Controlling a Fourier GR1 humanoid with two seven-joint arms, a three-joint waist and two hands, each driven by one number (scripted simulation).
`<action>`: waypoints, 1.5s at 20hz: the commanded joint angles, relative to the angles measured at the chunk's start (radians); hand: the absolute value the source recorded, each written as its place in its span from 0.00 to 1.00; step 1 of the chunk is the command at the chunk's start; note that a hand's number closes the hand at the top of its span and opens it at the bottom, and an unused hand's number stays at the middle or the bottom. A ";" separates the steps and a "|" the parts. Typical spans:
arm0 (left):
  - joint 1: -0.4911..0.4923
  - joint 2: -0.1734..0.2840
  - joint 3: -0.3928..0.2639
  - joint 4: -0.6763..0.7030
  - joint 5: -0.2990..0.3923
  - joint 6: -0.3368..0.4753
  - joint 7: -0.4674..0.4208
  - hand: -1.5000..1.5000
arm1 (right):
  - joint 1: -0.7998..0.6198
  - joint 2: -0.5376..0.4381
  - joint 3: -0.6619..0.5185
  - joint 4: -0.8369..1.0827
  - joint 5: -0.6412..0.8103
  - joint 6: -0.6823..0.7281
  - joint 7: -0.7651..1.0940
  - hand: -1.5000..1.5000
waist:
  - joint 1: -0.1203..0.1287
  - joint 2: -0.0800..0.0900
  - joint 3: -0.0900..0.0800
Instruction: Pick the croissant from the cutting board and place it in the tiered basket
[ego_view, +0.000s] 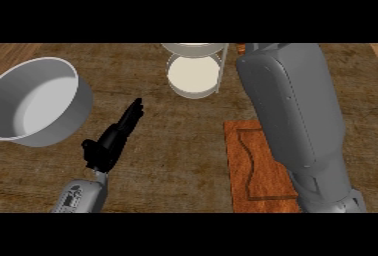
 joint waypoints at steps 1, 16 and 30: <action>-0.012 0.003 -0.003 -0.019 0.002 -0.005 0.039 0.50 | -0.101 0.005 -0.072 0.222 -0.031 -0.123 0.132 1.00 | 0.008 0.003 0.001; -0.032 -0.014 -0.007 -0.001 -0.014 0.007 0.025 0.50 | -0.260 0.005 -0.314 0.554 -0.191 -0.500 0.006 1.00 | 0.027 0.011 0.001; 0.018 -0.018 0.003 0.003 -0.018 0.023 0.007 0.50 | -0.360 0.006 -0.366 0.754 -0.126 -0.947 -0.001 0.00 | -0.027 -0.012 -0.001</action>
